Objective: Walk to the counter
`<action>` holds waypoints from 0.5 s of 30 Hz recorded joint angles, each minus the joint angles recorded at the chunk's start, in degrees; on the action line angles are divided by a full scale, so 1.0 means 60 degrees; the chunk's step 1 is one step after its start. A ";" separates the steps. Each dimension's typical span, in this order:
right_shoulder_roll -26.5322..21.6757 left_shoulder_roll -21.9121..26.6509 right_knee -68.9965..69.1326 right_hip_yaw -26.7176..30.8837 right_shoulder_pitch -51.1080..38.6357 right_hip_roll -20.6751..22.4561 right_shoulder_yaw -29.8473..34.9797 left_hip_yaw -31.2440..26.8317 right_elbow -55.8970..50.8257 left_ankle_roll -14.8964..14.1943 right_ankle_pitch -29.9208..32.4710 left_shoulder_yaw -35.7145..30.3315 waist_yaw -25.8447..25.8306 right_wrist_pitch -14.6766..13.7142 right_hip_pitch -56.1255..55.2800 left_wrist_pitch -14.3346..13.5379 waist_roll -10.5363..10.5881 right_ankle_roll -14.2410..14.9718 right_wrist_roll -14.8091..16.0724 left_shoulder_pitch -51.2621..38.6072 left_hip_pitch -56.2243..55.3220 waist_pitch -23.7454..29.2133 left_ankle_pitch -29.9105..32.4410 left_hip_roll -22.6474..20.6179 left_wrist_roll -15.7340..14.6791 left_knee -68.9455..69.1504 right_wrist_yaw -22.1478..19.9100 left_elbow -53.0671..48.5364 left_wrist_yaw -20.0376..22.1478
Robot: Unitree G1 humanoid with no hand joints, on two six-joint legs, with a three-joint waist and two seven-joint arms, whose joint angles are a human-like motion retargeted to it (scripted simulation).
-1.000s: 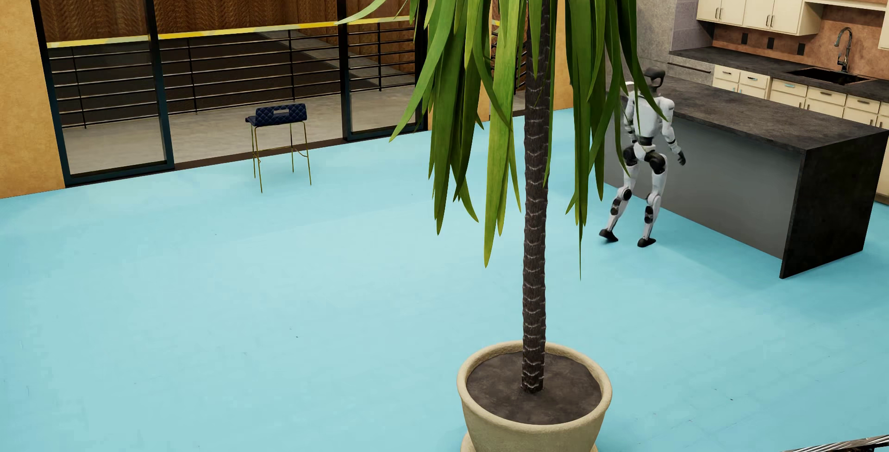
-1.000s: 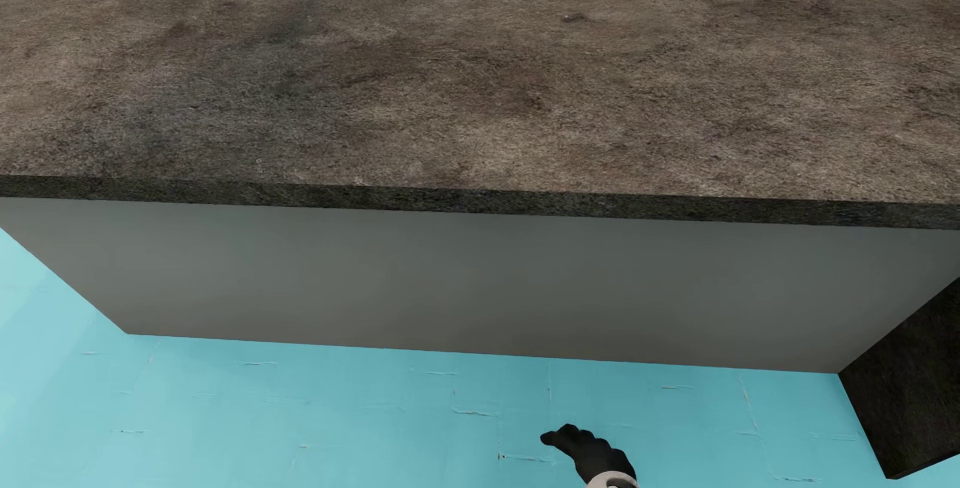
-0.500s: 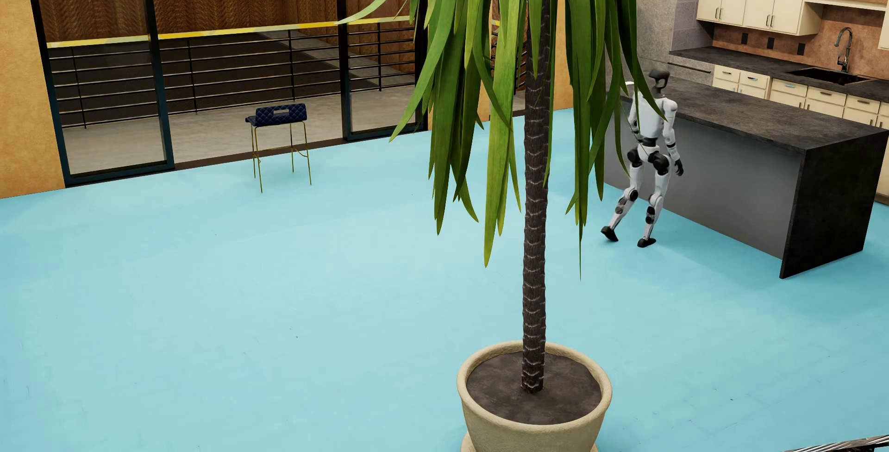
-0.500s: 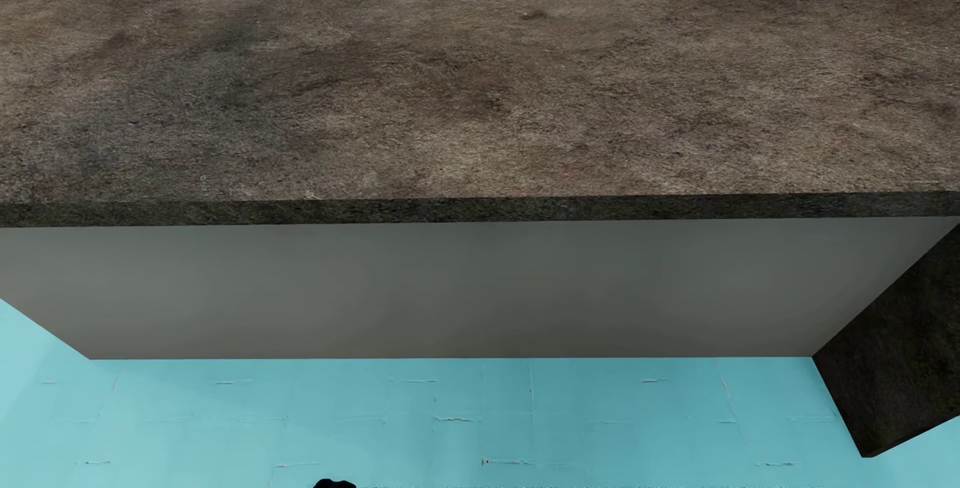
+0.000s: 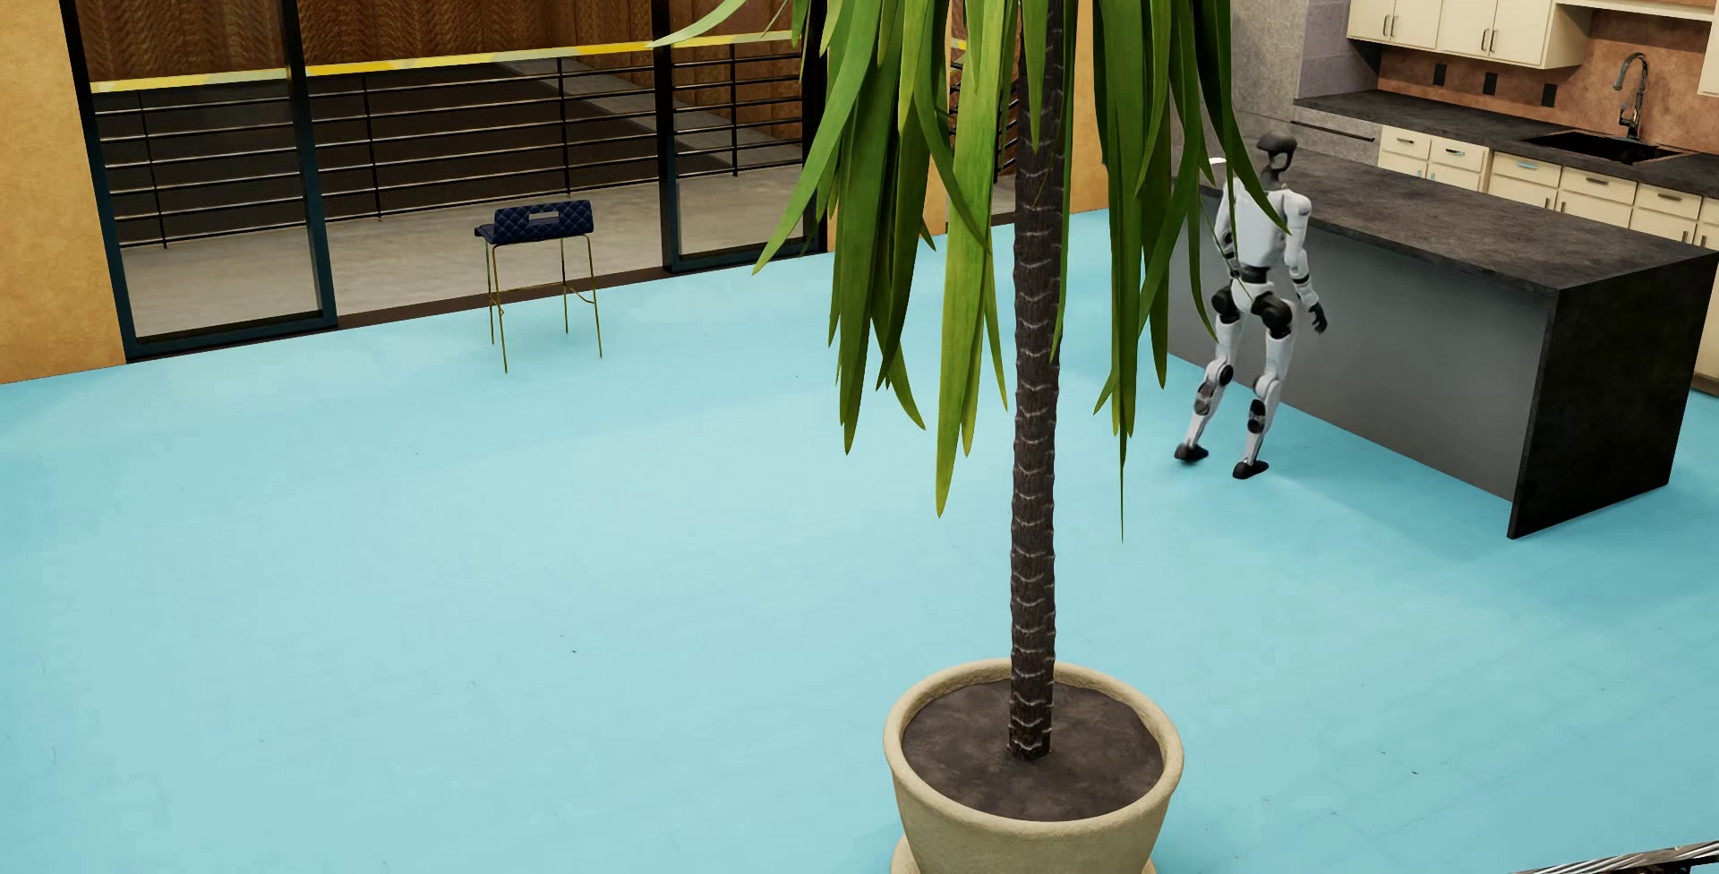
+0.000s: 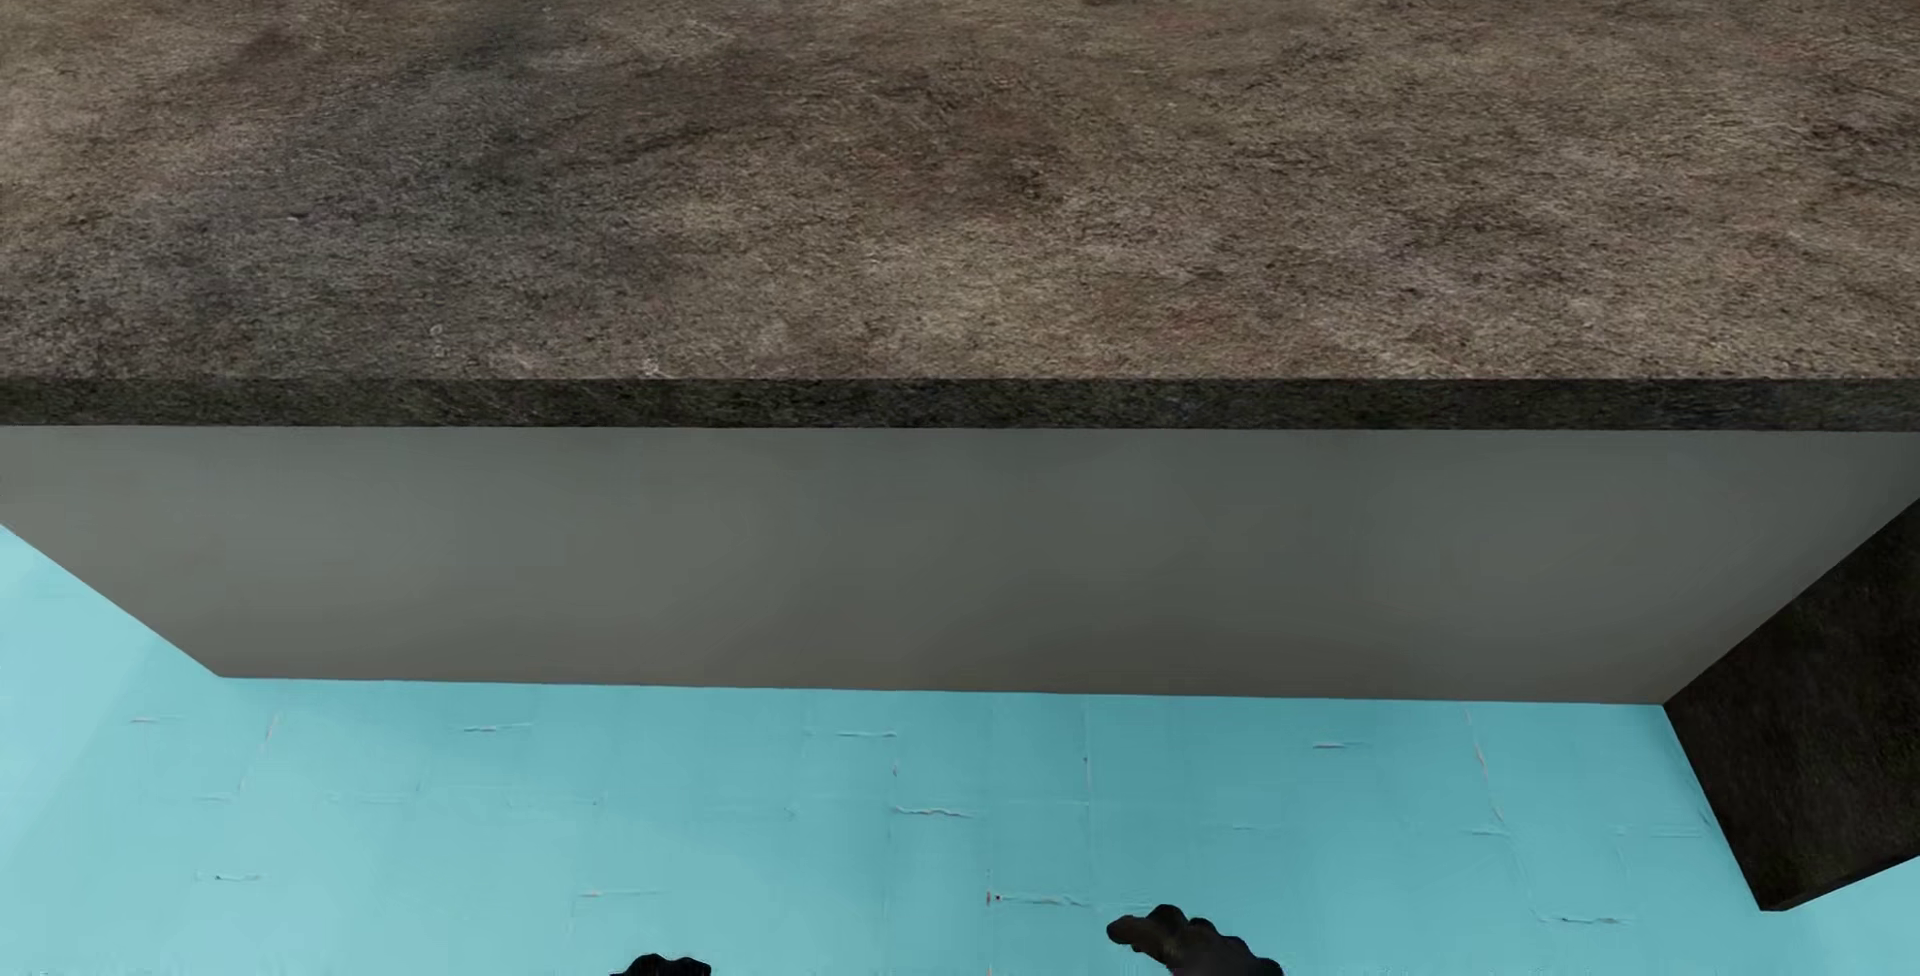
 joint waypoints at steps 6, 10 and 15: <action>0.0087 0.0058 -0.0045 0.0276 -0.0151 -0.0039 0.0192 -0.1740 -0.0033 -0.0180 0.0086 0.0144 0.0080 -0.0044 -0.0059 0.0009 -0.0046 0.0219 0.0041 0.0011 -0.0605 0.0127 0.0058 -0.0712 0.0023 -0.0481 0.0009 -0.0124 0.0057; 0.0068 -0.0053 -0.0224 0.0432 0.0175 -0.0355 0.0029 -0.1259 0.0035 0.0534 0.0176 0.0019 0.0053 0.0098 0.0095 0.0043 -0.0154 0.0427 0.0208 -0.0099 0.0175 0.0083 0.0376 -0.0947 0.0113 -0.1914 -0.0190 0.0158 -0.0030; 0.0288 -0.0182 -0.0202 0.0341 0.0687 -0.0911 0.0162 -0.1412 0.0200 0.0774 0.0163 0.0132 0.0119 0.1195 0.0107 -0.0122 -0.0406 0.0746 -0.0051 -0.0381 0.0502 0.0043 0.0652 -0.1495 0.0127 -0.2614 -0.1543 0.0353 0.0144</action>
